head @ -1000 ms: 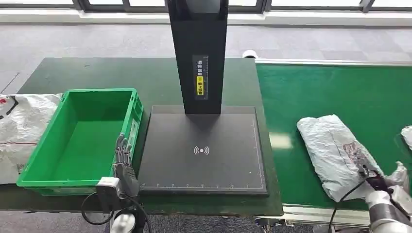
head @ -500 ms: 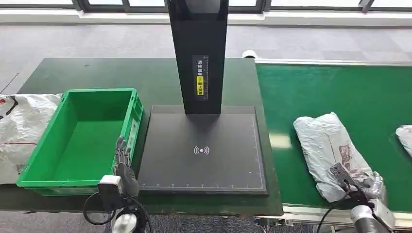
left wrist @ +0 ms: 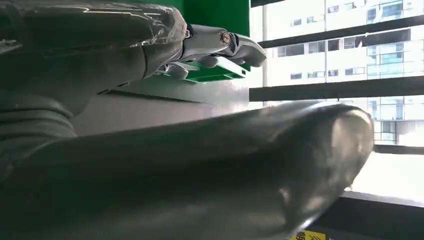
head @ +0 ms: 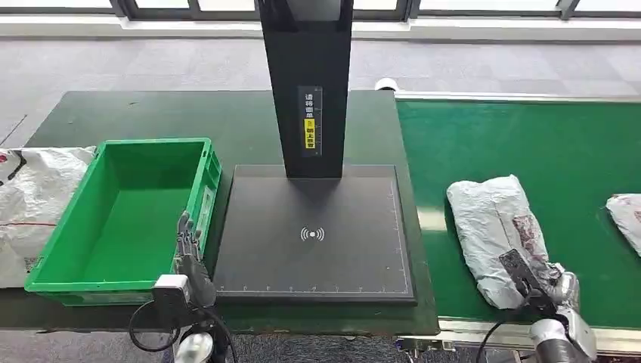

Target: Moved the parcel from conveyor to table for the left to box.

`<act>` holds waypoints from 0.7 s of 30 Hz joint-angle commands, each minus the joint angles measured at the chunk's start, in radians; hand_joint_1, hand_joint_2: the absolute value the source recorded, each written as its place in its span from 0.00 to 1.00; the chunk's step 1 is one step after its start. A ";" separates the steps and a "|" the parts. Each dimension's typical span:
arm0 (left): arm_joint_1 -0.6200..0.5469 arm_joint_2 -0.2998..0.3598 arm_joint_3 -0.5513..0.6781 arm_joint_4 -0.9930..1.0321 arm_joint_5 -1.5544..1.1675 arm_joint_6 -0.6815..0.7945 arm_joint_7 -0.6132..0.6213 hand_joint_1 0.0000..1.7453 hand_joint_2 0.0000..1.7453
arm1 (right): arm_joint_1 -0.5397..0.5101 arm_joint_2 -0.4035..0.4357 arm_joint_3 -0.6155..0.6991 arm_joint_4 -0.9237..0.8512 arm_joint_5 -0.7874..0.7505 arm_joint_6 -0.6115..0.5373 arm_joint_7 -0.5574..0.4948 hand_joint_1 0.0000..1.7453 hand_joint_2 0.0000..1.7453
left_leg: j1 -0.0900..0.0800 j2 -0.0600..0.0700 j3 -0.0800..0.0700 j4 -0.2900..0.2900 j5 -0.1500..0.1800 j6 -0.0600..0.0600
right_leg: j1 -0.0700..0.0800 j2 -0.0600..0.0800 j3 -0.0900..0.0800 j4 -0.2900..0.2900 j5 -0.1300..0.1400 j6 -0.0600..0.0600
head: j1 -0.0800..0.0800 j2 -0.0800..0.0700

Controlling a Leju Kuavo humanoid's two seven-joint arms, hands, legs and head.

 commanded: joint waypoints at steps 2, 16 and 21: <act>-0.033 -0.002 -0.007 0.038 0.005 -0.059 0.002 0.00 0.00 | 0.015 0.078 -0.083 -0.158 -0.331 0.048 -0.230 1.00 1.00 | 0.002 0.000 0.000 -0.003 0.001 -0.002 | 0.002 0.000 0.001 -0.004 0.002 -0.002 | 0.000 0.000; -0.010 -0.023 0.029 -0.007 -0.041 -0.088 0.021 0.00 0.00 | 0.183 0.175 0.136 -0.718 -0.814 0.005 -0.366 1.00 1.00 | 0.001 -0.001 -0.003 -0.001 0.000 -0.001 | 0.001 0.000 -0.002 -0.001 0.001 -0.002 | 0.000 0.000; -0.016 -0.031 0.035 0.000 -0.047 -0.096 0.023 0.00 0.00 | 0.227 0.200 0.162 -0.831 -0.828 0.010 -0.347 1.00 1.00 | 0.000 -0.006 -0.005 -0.001 0.000 -0.001 | 0.000 -0.006 -0.002 0.000 -0.001 -0.002 | 0.000 0.000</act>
